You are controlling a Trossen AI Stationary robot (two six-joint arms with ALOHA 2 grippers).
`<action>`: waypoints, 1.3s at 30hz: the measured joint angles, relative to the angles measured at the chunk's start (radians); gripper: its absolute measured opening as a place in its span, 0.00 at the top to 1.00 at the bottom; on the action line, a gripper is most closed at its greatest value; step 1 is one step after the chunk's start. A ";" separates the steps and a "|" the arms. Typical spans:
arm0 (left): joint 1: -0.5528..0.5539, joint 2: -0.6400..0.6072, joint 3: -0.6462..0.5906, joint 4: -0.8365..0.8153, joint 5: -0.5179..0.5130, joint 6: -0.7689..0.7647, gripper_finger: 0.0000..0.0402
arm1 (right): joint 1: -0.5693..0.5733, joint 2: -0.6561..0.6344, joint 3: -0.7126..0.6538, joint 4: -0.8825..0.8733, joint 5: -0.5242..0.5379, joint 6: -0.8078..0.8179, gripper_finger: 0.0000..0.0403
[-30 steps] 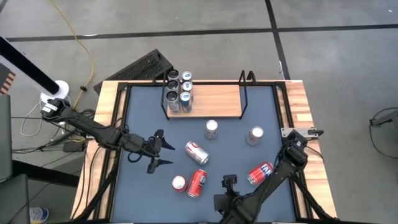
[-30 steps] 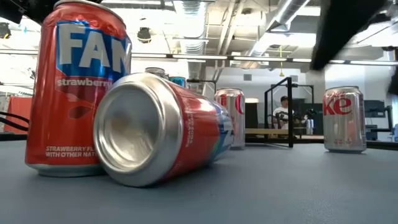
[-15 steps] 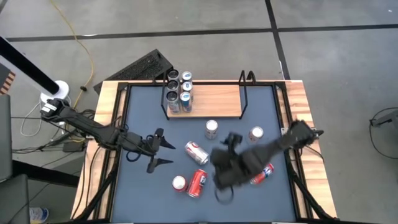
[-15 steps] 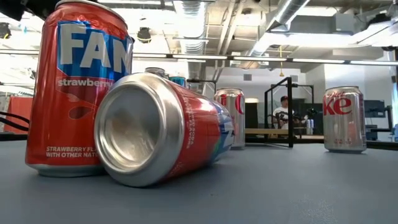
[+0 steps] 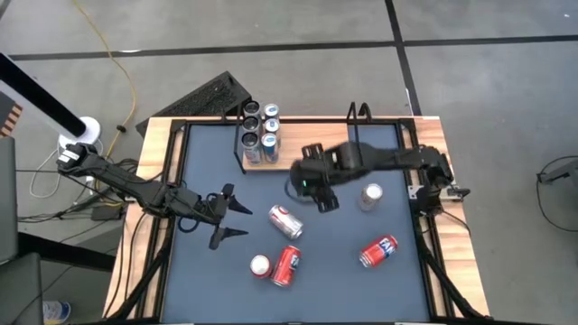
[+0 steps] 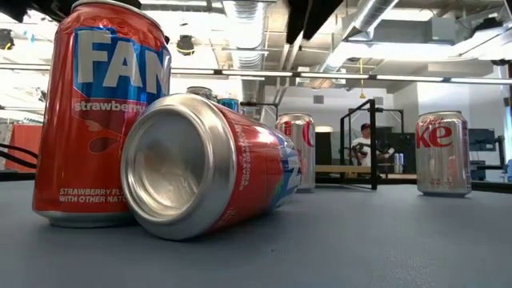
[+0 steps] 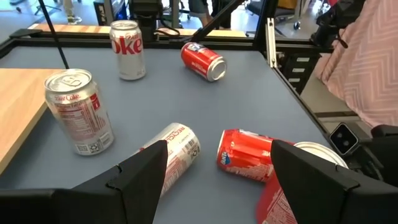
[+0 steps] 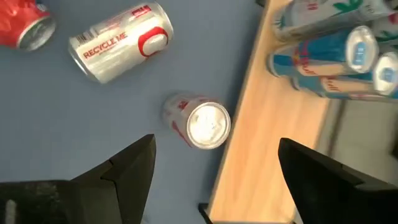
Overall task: Place canned beverage on shelf
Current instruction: Put the middle silver soda can on the shelf
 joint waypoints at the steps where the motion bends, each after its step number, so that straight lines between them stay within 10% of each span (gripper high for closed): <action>1: 0.001 0.000 0.000 0.000 -0.004 0.005 0.32 | -0.022 0.000 -0.017 0.016 -0.025 -0.027 0.20; 22: 0.056 0.000 0.000 -0.012 -0.052 -0.031 0.32 | -0.172 0.002 -0.298 0.239 -0.288 -0.330 0.20; 39: 0.056 0.000 0.000 -0.012 -0.053 -0.036 0.32 | -0.200 0.002 -0.360 0.336 -0.297 -0.504 0.20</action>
